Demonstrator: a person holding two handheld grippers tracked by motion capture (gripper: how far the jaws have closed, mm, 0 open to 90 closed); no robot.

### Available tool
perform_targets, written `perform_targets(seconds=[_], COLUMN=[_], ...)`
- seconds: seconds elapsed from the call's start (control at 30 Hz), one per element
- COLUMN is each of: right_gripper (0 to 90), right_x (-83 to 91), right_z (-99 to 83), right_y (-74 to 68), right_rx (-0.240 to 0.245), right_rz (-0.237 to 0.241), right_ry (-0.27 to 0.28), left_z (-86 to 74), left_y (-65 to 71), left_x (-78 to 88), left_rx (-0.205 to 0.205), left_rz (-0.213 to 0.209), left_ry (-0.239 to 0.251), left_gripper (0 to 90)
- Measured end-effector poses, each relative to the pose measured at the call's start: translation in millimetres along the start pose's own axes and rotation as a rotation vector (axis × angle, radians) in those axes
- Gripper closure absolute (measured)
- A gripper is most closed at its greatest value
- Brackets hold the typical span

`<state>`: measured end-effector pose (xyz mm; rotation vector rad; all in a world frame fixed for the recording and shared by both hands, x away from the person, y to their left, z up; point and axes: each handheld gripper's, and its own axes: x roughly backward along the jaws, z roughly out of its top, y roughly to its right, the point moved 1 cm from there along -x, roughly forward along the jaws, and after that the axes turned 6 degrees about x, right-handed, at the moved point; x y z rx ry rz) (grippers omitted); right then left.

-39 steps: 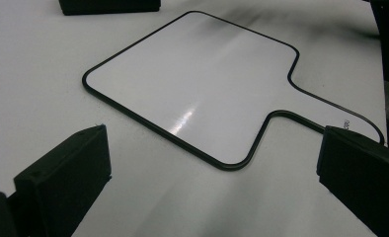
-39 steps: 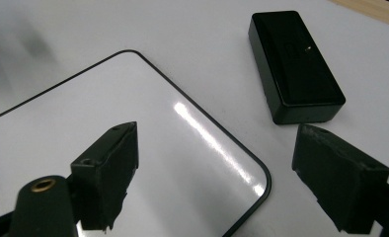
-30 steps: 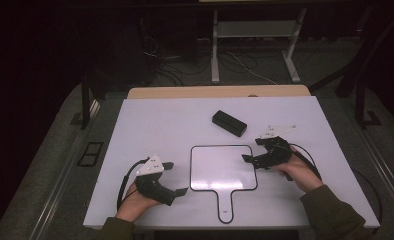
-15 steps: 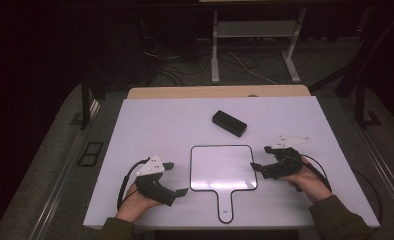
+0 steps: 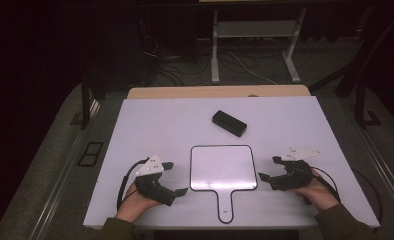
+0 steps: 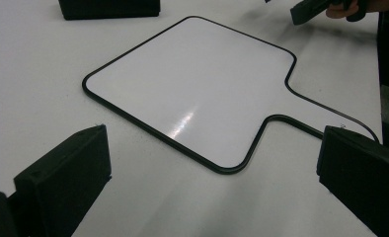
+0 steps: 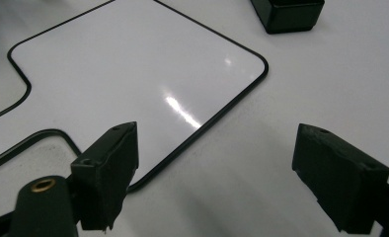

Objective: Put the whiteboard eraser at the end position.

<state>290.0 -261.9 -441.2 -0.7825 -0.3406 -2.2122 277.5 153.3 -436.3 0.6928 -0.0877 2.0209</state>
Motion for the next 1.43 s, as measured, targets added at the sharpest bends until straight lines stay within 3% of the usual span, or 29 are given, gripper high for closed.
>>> perform_targets(seconds=[0.63,1.43], right_gripper=[16.4,16.4], right_x=[12.9,16.4], right_z=[-25.5,-28.5], right_y=[-8.4,-8.2], right_rx=[0.005,0.006], right_rz=[-0.005,-0.002], right_ry=[-0.047,-0.046], left_z=[-1.2,-1.6], left_y=[0.0,0.2], left_x=[0.0,0.1], left_rx=[0.002,0.003], left_rz=[0.000,0.002], left_ry=[-0.004,-0.005], left_gripper=[0.0,0.0])
